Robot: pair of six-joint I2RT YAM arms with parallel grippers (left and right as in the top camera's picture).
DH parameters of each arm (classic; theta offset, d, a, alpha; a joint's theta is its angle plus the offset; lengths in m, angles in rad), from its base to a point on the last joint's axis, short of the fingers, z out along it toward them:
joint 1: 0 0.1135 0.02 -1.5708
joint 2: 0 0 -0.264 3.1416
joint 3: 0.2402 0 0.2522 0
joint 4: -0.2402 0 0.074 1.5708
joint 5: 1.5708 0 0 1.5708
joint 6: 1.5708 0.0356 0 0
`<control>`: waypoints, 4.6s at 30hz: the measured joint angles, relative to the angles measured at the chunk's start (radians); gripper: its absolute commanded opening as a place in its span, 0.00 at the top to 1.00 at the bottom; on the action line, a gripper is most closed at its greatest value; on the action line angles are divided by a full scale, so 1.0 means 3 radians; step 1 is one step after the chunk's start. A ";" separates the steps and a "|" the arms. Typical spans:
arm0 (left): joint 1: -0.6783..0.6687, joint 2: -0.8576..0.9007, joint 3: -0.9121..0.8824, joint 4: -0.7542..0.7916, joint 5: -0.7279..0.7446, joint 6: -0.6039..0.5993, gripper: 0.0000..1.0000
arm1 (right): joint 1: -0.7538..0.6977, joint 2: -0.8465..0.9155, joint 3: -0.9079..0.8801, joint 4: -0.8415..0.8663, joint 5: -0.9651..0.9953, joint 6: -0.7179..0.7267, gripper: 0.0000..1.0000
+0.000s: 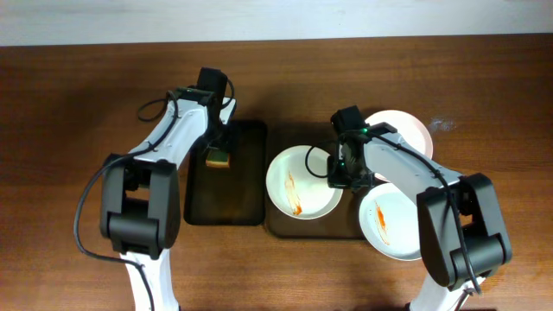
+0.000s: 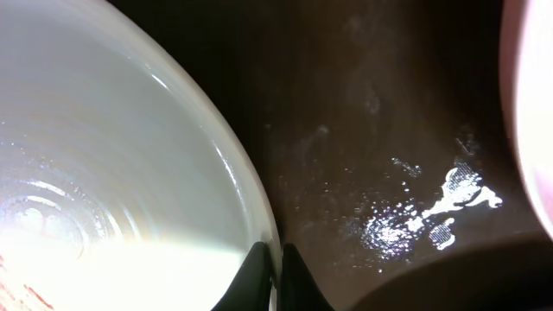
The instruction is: Clean dirty plates on tray and stack at the side
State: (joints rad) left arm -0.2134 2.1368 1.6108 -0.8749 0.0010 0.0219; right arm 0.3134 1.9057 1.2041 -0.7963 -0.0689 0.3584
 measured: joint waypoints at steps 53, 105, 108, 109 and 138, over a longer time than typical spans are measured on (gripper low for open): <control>0.0148 0.0224 0.0660 -0.0959 0.0444 -0.0661 0.95 | 0.0037 0.0023 -0.0025 0.0029 0.0001 -0.0102 0.66; -0.1194 -0.0216 -0.0258 -0.0422 -0.0097 -0.1645 1.00 | 0.0032 0.0024 -0.0025 0.0025 -0.0041 -0.0223 0.65; -0.1191 -0.0221 -0.0258 -0.0458 -0.0072 -0.1640 1.00 | 0.0032 0.0023 -0.0025 0.0025 -0.0041 -0.0225 0.65; -0.1188 -0.0237 -0.0258 -0.0505 -0.0086 -0.1629 1.00 | 0.0032 0.0023 -0.0025 0.0025 -0.0042 -0.0225 0.65; -0.0958 -0.0322 -0.0258 0.0102 -0.0202 -0.0818 1.00 | 0.0032 0.0024 -0.0025 0.0024 -0.0042 -0.0224 0.65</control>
State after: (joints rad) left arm -0.5007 2.0403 1.5333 -0.8444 -0.0597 -0.2234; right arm 0.3229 1.9129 1.1965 -0.7891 -0.0814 0.2913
